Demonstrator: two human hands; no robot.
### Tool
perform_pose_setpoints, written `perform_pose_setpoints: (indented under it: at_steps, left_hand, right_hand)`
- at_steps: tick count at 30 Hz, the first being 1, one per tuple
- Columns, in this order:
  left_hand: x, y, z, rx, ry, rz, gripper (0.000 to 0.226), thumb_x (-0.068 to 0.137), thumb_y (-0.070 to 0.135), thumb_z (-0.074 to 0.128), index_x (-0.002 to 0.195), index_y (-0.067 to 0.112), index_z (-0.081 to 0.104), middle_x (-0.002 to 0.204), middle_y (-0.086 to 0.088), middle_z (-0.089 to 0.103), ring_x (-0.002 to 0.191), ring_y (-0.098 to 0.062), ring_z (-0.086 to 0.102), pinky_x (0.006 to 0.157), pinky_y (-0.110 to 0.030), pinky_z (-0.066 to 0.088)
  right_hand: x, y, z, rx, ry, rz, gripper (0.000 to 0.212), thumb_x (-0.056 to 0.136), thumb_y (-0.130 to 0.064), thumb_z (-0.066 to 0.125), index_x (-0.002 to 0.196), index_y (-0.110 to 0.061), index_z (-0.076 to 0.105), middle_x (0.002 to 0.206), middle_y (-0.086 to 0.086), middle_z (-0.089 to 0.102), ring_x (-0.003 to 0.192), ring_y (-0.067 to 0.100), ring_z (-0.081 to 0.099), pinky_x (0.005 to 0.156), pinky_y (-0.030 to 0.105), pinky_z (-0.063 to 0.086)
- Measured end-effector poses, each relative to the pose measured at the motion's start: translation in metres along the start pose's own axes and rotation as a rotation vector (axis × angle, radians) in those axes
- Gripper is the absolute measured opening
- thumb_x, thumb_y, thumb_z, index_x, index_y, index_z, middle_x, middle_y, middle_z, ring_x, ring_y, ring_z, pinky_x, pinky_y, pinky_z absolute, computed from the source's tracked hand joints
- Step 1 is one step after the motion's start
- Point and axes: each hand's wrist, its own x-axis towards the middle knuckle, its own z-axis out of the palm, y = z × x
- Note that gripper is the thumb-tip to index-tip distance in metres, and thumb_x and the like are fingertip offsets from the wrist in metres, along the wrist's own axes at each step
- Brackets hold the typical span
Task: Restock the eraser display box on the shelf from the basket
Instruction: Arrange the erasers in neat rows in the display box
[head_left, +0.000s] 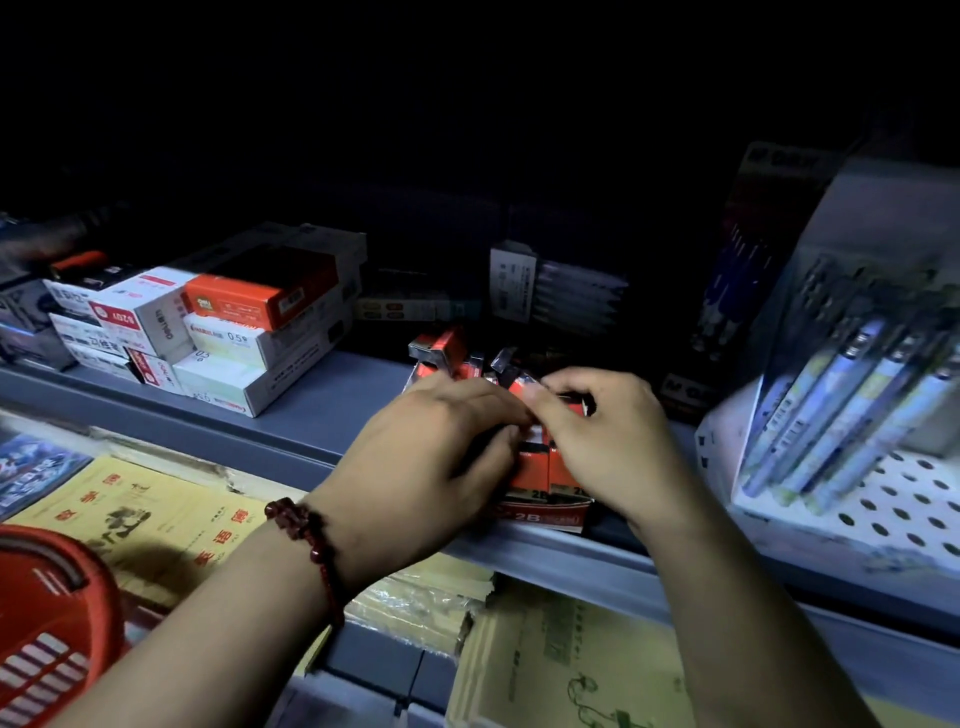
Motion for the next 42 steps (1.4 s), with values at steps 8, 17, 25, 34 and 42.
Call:
perform_pose_setpoints:
  at_steps: [8,17,25,34,42]
  left_hand:
    - [-0.004,0.000,0.002,-0.176,0.287,-0.118,0.016,0.087,0.013,0.061,0.090,0.014,0.077,0.103,0.009,0.066,0.097,-0.001,0.064,0.089,-0.008,0.044]
    - [-0.004,0.000,0.000,-0.162,0.247,-0.128,0.019,0.090,0.019,0.061,0.098,0.015,0.077,0.102,0.009,0.067,0.094,-0.002,0.064,0.088,-0.012,0.046]
    - [-0.003,0.001,-0.001,-0.128,0.188,-0.106,0.021,0.093,0.023,0.062,0.108,0.018,0.075,0.106,0.010,0.064,0.095,-0.003,0.063,0.088,-0.012,0.045]
    - [-0.003,0.002,0.000,-0.081,0.105,-0.072,0.030,0.093,0.028,0.053,0.112,0.015,0.072,0.115,0.008,0.056,0.102,-0.005,0.058,0.093,-0.011,0.041]
    - [-0.003,-0.001,0.001,-0.092,0.140,-0.104,0.030,0.093,0.033,0.057,0.110,0.015,0.073,0.117,0.008,0.057,0.104,-0.003,0.059,0.096,-0.013,0.043]
  right_hand:
    - [0.002,0.003,-0.012,0.080,-0.069,0.034,0.028,0.101,-0.034,0.057,0.087,-0.016,0.073,0.085,0.004,0.074,0.085,0.025,0.070,0.081,0.044,0.056]
    - [0.004,0.003,-0.011,0.136,-0.040,0.041,0.010,0.091,-0.034,0.071,0.089,-0.028,0.078,0.086,-0.007,0.078,0.078,0.019,0.074,0.080,0.049,0.061]
    - [0.005,0.002,-0.010,0.071,-0.012,-0.022,0.009,0.089,-0.037,0.072,0.095,-0.036,0.080,0.091,-0.021,0.076,0.086,0.000,0.070,0.087,0.036,0.059]
    - [0.002,-0.002,-0.008,-0.123,-0.041,-0.073,0.014,0.085,-0.030,0.066,0.076,-0.036,0.075,0.075,-0.018,0.072,0.075,0.004,0.065,0.073,0.036,0.058]
    - [0.004,0.006,-0.016,0.005,-0.128,-0.043,0.029,0.098,-0.044,0.060,0.095,-0.021,0.078,0.086,-0.001,0.076,0.086,0.020,0.071,0.083,0.044,0.057]
